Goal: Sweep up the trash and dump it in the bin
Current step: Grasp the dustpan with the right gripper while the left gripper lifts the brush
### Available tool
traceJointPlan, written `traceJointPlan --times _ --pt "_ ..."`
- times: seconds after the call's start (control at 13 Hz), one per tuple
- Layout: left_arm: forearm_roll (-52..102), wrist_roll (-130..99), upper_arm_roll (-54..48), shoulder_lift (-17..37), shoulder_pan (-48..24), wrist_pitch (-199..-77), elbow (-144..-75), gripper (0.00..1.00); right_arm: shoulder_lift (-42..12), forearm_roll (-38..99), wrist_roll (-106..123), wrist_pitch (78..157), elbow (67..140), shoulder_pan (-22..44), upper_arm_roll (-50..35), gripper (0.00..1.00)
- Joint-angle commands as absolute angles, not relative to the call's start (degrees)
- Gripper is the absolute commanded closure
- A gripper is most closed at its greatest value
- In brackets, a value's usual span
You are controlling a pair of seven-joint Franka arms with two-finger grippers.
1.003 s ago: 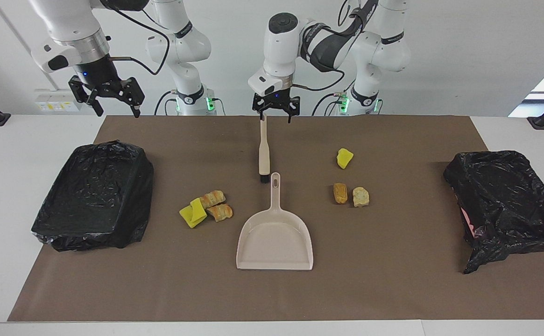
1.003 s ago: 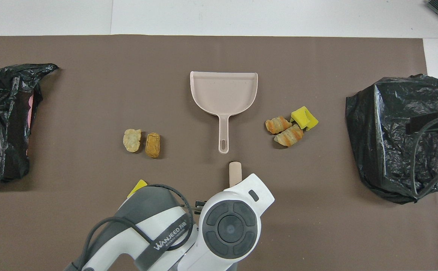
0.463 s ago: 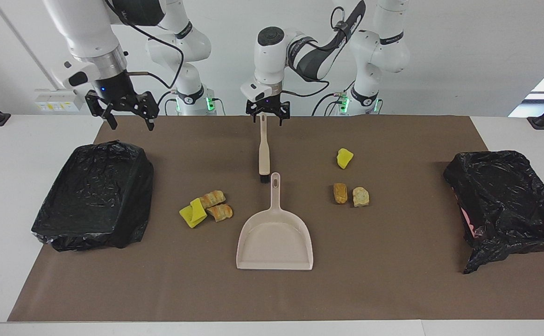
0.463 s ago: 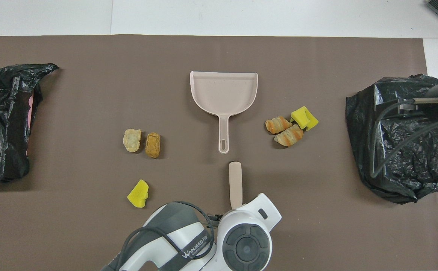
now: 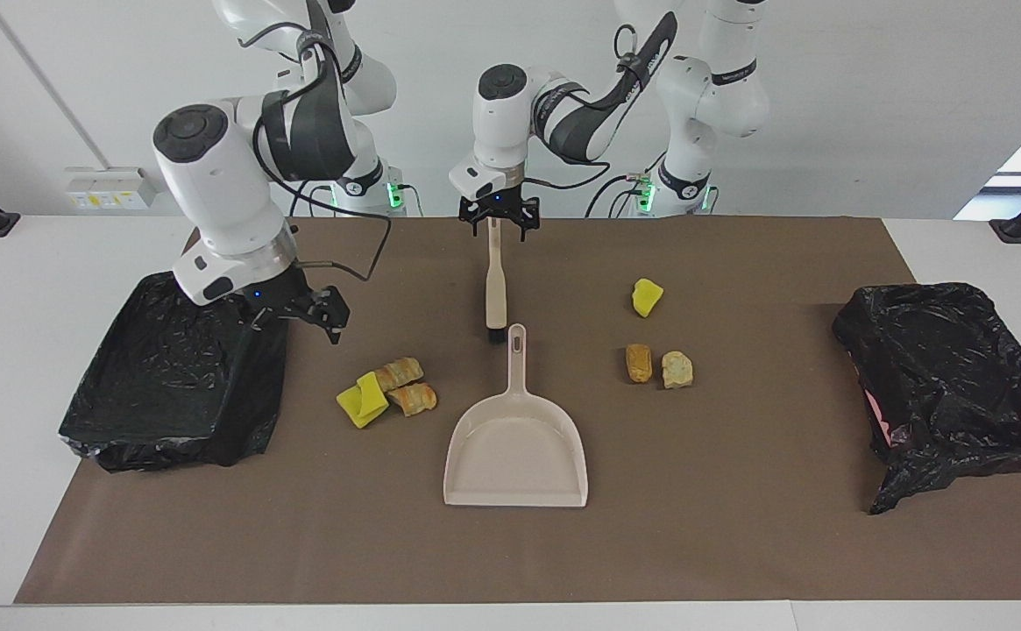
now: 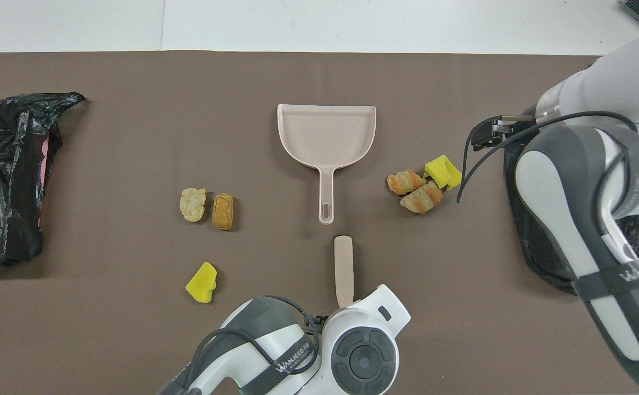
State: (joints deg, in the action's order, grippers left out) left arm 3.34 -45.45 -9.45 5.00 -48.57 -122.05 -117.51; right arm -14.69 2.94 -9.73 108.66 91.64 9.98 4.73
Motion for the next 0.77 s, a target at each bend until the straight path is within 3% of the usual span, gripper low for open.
traceJointPlan --times 0.0,0.15,0.54,0.69 --pt "3.8 -47.4 -8.4 5.5 -51.3 -125.0 -120.0 0.0 -15.6 4.1 -12.5 109.7 92.0 12.2 4.7 0.0" --pt "3.4 -49.4 -8.3 9.1 -52.4 -127.0 -119.9 0.0 -16.5 4.1 -14.8 112.9 93.9 14.5 4.7 0.0" --pt "3.3 -49.9 -8.2 8.7 -52.4 -125.3 -119.8 0.03 -17.8 4.1 -18.5 114.1 94.0 17.6 4.7 0.0" --pt "3.3 -50.4 -8.1 8.2 -52.2 -123.5 -119.7 0.44 -17.8 4.1 -18.5 114.0 94.0 17.6 4.7 0.0"
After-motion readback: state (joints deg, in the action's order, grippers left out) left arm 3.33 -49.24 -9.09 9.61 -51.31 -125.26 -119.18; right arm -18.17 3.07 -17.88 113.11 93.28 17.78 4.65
